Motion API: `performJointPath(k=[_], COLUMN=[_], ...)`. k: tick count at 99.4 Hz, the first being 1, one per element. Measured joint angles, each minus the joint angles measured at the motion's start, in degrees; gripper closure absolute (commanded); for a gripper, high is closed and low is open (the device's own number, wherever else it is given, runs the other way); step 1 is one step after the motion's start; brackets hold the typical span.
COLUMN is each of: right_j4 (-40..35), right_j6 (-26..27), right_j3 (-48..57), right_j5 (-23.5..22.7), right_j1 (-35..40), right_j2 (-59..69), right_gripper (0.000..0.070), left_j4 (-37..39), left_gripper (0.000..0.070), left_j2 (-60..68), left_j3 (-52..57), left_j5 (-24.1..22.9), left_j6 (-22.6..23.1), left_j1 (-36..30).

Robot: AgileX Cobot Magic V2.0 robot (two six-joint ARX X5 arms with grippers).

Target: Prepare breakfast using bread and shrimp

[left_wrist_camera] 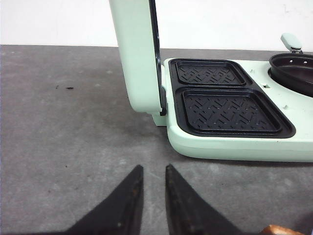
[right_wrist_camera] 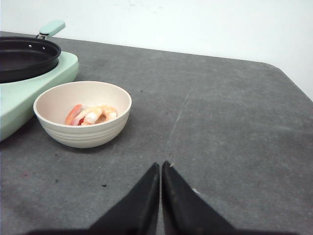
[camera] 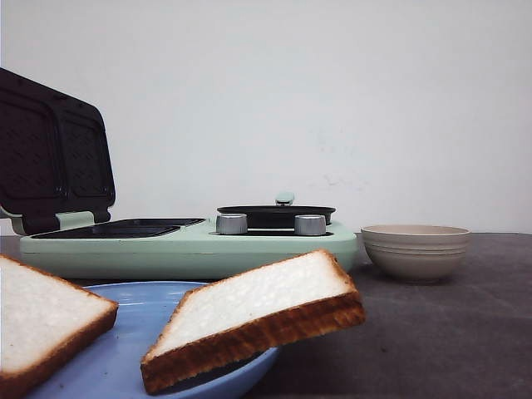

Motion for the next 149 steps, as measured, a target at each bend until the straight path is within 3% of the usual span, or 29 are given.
performJointPath(k=[131,149], right_j4=[0.0,0.0], right_j6=[0.2,3.0], right_j3=[0.0,0.0], right_j5=[0.0,0.0], right_j1=[0.0,0.0], right_j2=[0.0,0.0], right_gripper=[0.0700,0.0700], left_j4=[0.0,0.0], left_gripper=[0.0700,0.0700], left_j2=[0.0,0.0], left_j3=[0.0,0.0], left_j5=[0.0,0.0], left_j6=[-1.6,-1.9], left_j1=[0.0,0.0])
